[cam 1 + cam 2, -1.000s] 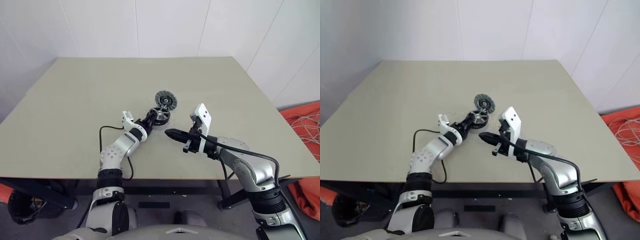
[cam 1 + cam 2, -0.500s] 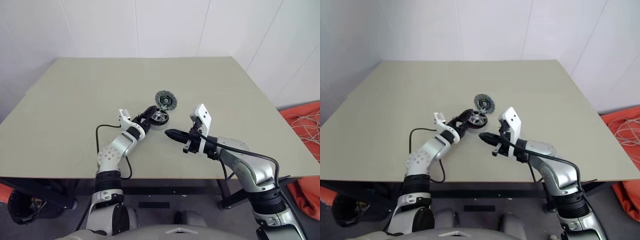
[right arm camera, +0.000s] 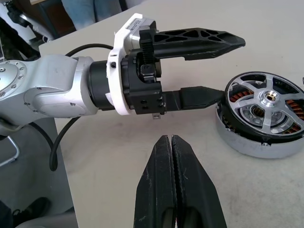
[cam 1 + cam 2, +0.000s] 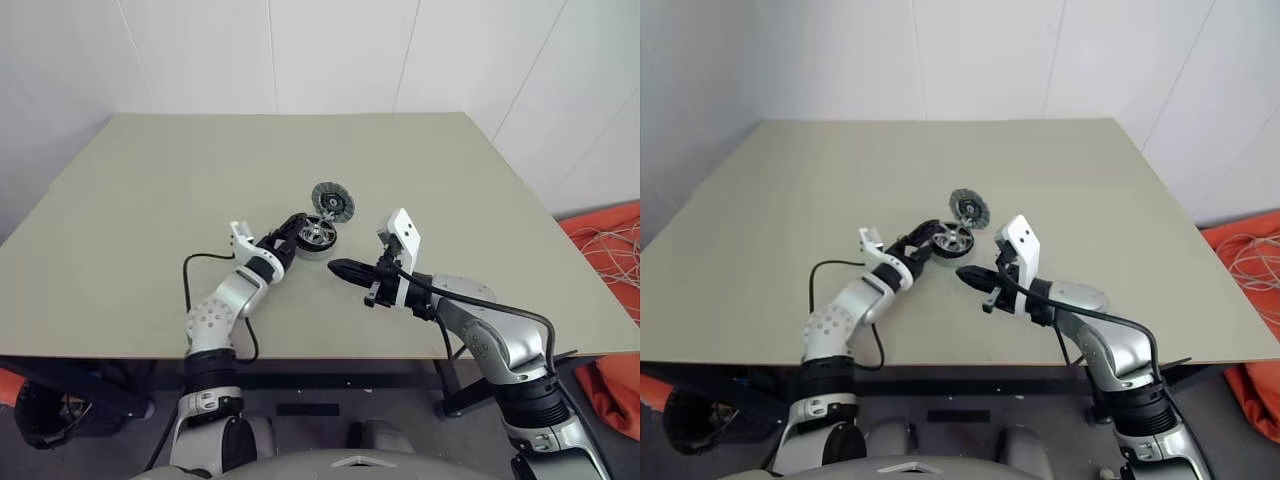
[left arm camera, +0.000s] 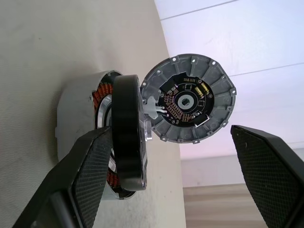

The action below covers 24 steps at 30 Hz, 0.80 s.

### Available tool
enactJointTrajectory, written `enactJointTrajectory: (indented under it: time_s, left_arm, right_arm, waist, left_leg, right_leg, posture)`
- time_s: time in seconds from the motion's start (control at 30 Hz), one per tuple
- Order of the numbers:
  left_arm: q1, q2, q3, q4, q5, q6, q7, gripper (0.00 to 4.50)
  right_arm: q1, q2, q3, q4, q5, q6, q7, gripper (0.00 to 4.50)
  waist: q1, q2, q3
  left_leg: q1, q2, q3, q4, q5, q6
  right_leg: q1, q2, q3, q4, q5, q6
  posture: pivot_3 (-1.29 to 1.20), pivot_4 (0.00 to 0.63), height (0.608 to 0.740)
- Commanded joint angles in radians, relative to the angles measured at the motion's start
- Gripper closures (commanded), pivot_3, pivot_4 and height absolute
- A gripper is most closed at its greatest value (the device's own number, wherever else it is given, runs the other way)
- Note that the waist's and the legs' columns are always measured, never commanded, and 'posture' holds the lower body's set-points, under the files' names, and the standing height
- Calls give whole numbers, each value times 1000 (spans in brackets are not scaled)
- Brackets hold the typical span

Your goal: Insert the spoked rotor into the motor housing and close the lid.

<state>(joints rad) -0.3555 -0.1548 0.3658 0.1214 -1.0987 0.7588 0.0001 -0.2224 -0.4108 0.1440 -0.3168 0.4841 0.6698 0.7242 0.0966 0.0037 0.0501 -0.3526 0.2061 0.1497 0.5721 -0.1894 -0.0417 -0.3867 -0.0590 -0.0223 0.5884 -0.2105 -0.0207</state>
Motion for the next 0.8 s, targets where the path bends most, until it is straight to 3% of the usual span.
enactJointTrajectory:
  time_s: [0.03, 0.33, 0.53, 0.8]
  left_arm:
    - [-1, 13, -14, -69, -2, -17, -38, 329]
    - [45, 61, -56, -122, 86, -82, -121, 329]
    - [164, 167, -184, -234, 273, -218, -302, 329]
    - [302, 207, -195, -313, 401, -379, -346, 329]
  right_arm:
    - [-20, 2, -3, -7, 1, -25, 9, 4500]
    - [-22, 10, -9, 2, -7, -28, -10, 4500]
    - [-86, 70, 25, 127, -126, -95, -104, 4500]
    - [-196, 187, 103, 290, -266, -199, -180, 4500]
  waist:
    - [1, 0, 0]
    - [-1, 0, 0]
    - [-3, 0, 0]
    - [-10, 1, 1]
  left_leg:
    - [-1, 0, 0, 0, 0, 0]
    - [-1, 0, 0, 0, 0, 0]
    - [-1, 1, 0, -1, 0, 0]
    - [-2, 1, 0, -1, 0, 0]
  right_leg:
    - [0, 0, 0, 0, 0, 0]
    - [-1, 0, 0, 0, 0, 0]
    - [-2, 0, 0, 0, 0, 0]
    - [-3, 0, 0, 0, 0, 0]
  posture:
    - [0, 0, 740]
    - [0, 0, 740]
    - [0, 0, 740]
    - [0, 0, 740]
